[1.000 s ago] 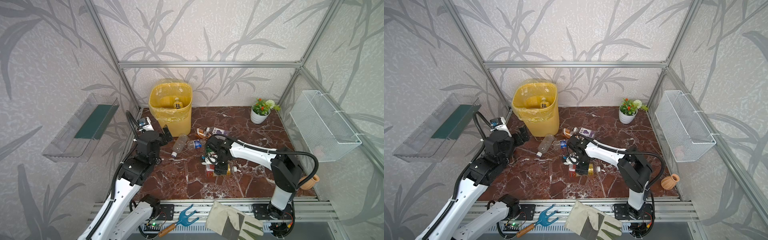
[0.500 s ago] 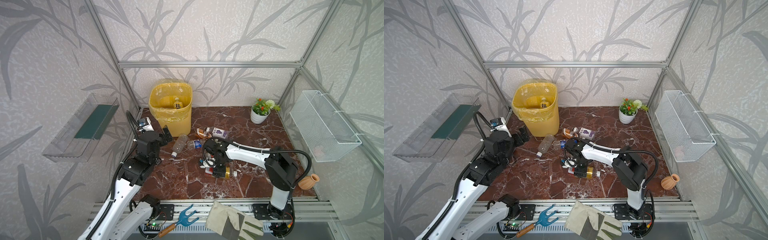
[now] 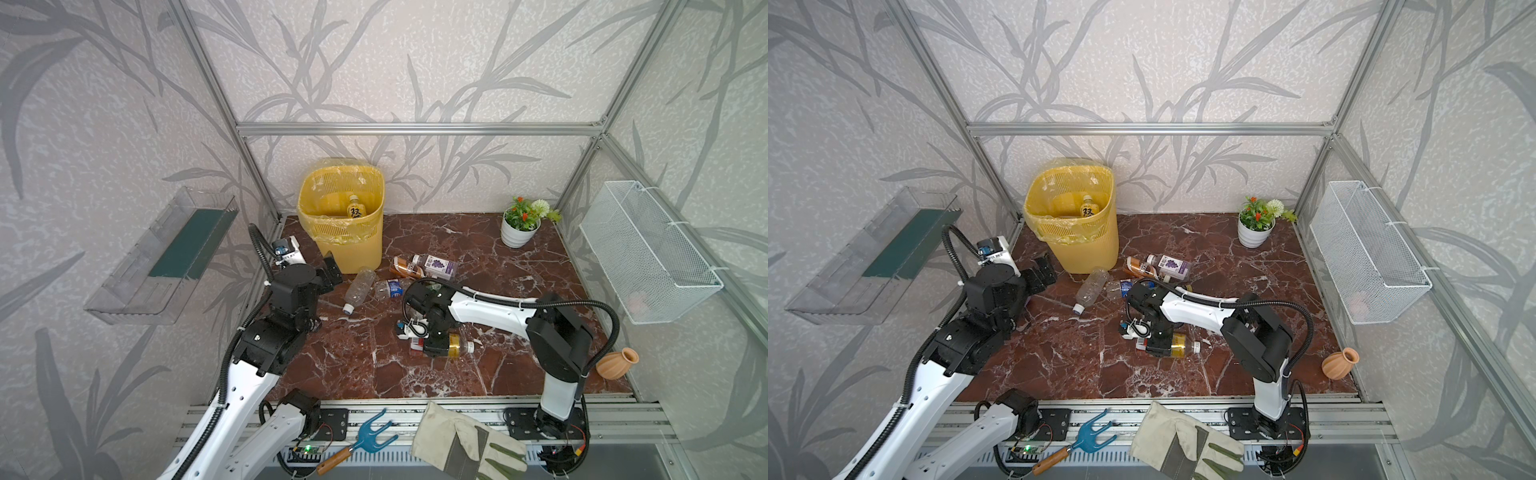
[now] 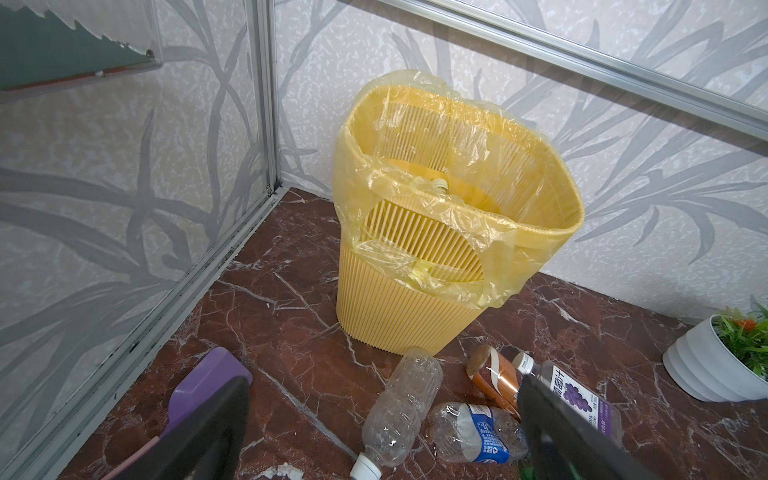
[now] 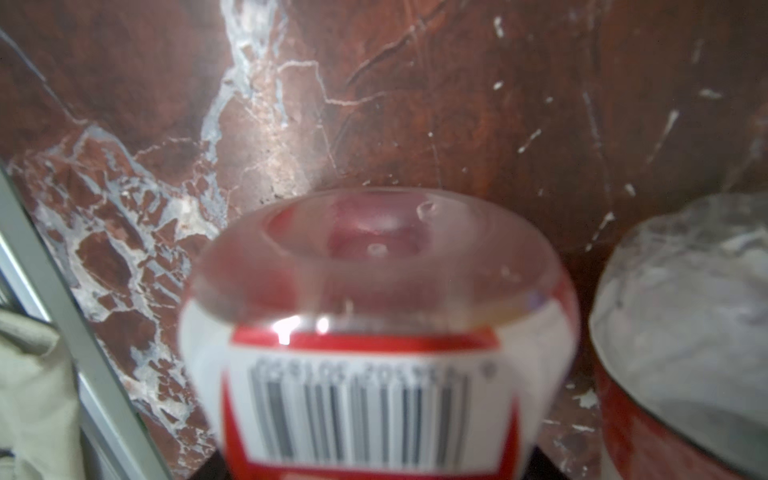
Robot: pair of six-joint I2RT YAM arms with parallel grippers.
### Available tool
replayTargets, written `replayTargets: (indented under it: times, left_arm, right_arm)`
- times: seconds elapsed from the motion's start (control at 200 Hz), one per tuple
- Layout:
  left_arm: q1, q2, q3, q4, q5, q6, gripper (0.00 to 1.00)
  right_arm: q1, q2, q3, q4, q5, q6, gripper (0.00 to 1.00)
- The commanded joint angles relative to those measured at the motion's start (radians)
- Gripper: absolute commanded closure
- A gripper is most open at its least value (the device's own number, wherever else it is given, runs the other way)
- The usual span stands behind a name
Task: Throw the plastic bottles in the bin
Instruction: 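Lower the right gripper onto the red-and-yellow bottle and grasp it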
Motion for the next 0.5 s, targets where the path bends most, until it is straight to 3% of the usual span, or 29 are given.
replayTargets:
  times: [0.0, 0.495]
  left_arm:
    - [0.006, -0.008, -0.011, -0.006, -0.018, -0.008, 0.01]
    - [0.016, -0.017, -0.033, -0.023, -0.013, -0.022, 0.01]
  right_arm:
    - [0.005, -0.032, -0.017, -0.006, -0.012, 0.022, 0.40]
    - [-0.097, -0.309, -0.054, 0.115, -0.141, 0.130, 0.40]
